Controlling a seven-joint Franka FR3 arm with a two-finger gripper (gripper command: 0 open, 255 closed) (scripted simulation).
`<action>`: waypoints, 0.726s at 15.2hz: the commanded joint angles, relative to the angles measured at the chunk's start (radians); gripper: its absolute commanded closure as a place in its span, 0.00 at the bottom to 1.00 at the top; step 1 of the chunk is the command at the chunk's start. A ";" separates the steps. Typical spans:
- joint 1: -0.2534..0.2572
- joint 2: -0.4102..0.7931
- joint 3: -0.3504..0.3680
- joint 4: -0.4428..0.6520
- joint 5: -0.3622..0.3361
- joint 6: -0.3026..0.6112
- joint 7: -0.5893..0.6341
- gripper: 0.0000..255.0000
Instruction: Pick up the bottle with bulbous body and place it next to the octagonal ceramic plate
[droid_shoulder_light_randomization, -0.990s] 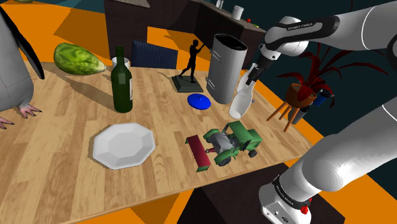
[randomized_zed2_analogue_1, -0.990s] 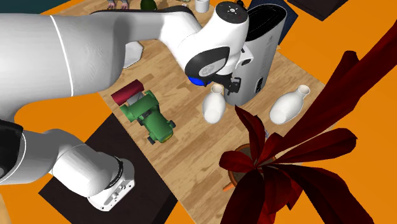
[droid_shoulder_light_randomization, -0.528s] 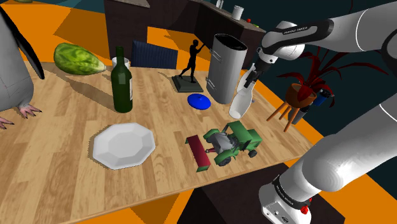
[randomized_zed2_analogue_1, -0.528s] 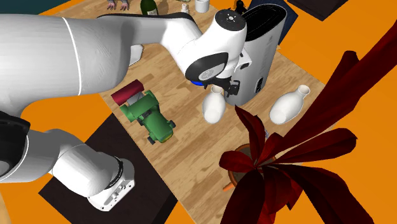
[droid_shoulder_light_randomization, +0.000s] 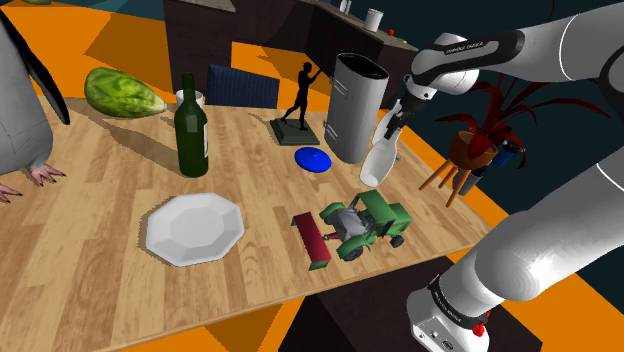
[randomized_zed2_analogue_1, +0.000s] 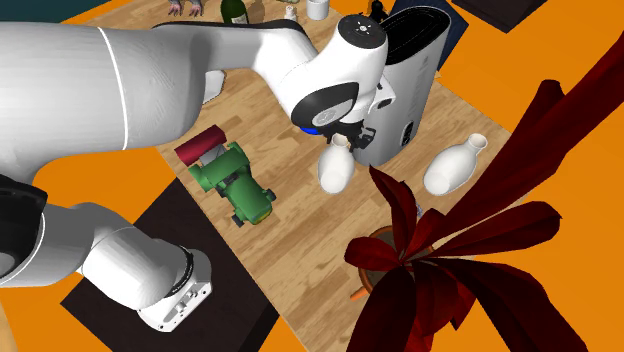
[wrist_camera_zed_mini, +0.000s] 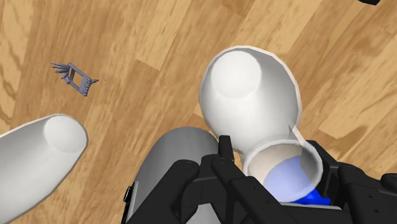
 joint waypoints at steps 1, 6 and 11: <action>0.000 0.000 0.000 0.000 0.000 0.000 0.000 1.00; 0.000 -0.006 0.001 0.008 -0.004 -0.013 0.003 1.00; -0.001 -0.030 0.006 0.052 -0.017 -0.080 0.017 1.00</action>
